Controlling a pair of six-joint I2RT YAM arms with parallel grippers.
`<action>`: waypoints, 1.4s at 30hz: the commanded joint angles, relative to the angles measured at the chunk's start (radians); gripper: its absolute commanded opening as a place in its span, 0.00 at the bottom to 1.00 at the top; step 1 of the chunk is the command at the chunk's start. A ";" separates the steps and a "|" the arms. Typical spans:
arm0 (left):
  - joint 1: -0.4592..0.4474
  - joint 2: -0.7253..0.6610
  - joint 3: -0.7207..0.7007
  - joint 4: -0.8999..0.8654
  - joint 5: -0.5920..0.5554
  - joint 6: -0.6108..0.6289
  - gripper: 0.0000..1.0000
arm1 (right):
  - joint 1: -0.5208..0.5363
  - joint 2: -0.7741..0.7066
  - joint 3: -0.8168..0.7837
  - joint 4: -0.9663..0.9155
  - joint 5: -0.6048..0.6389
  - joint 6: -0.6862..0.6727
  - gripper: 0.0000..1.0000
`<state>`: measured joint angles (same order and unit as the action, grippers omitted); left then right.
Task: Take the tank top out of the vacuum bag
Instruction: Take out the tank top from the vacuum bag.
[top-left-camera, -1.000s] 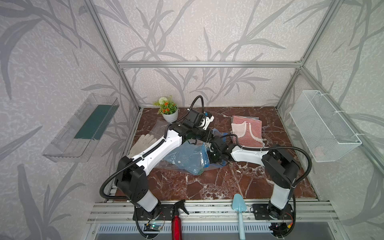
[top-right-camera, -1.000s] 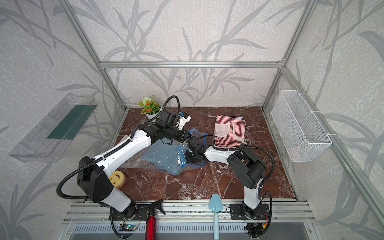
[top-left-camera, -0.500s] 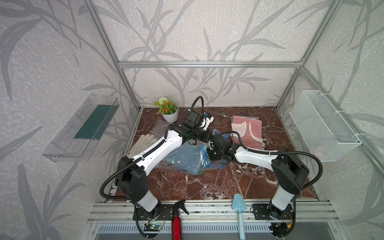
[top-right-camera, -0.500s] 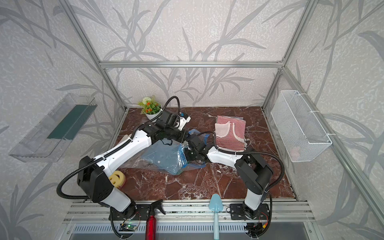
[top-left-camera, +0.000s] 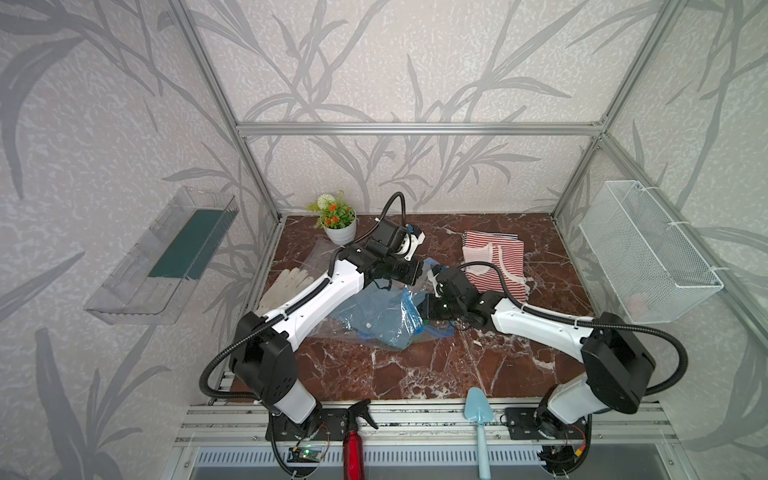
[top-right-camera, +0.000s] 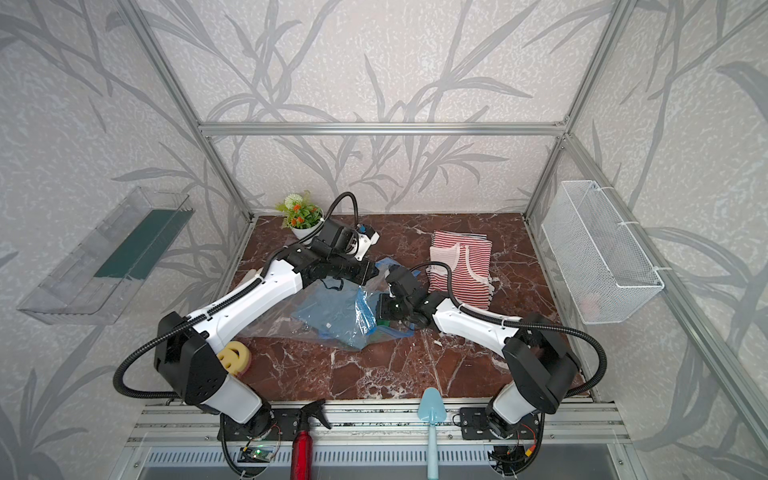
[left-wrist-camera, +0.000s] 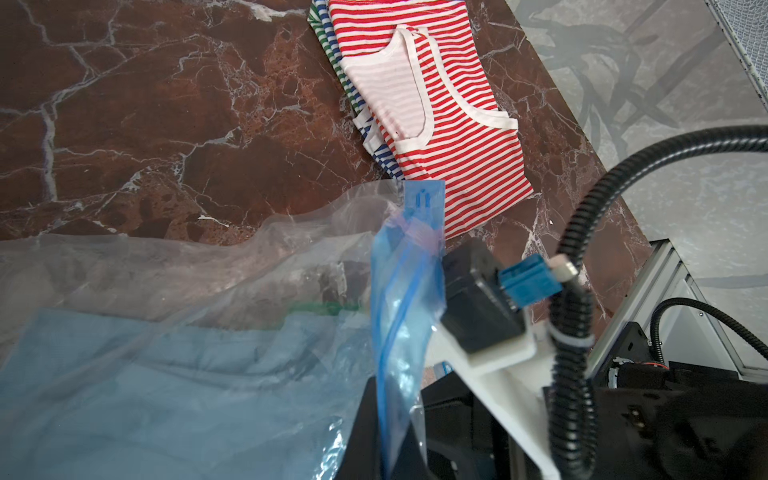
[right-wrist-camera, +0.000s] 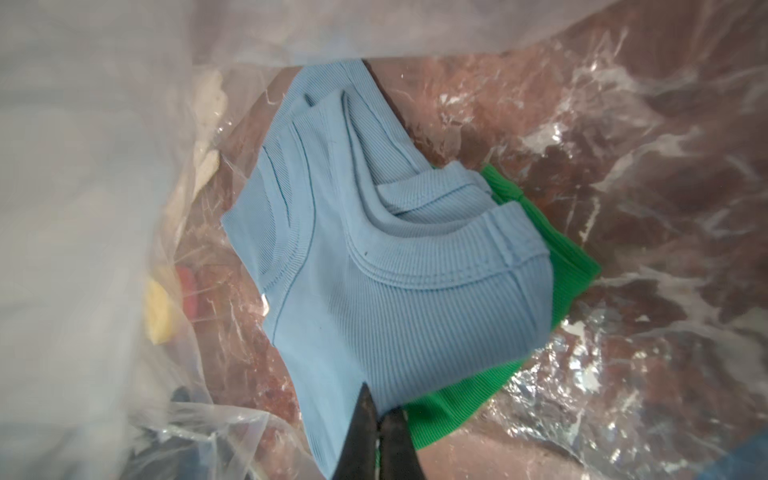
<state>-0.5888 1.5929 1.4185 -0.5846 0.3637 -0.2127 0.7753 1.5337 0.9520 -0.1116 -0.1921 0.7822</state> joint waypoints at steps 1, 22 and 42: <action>0.004 -0.005 0.014 -0.027 -0.014 0.012 0.00 | -0.010 -0.053 0.005 -0.029 0.004 0.011 0.00; 0.005 0.027 0.019 -0.032 -0.006 0.018 0.00 | -0.216 -0.346 -0.225 -0.152 -0.007 0.012 0.03; 0.004 0.025 0.021 -0.033 0.008 0.015 0.00 | -0.242 -0.423 -0.364 -0.065 0.063 -0.050 0.61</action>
<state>-0.5880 1.6138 1.4185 -0.6064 0.3656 -0.2104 0.5457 1.1385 0.5880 -0.1856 -0.1730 0.7753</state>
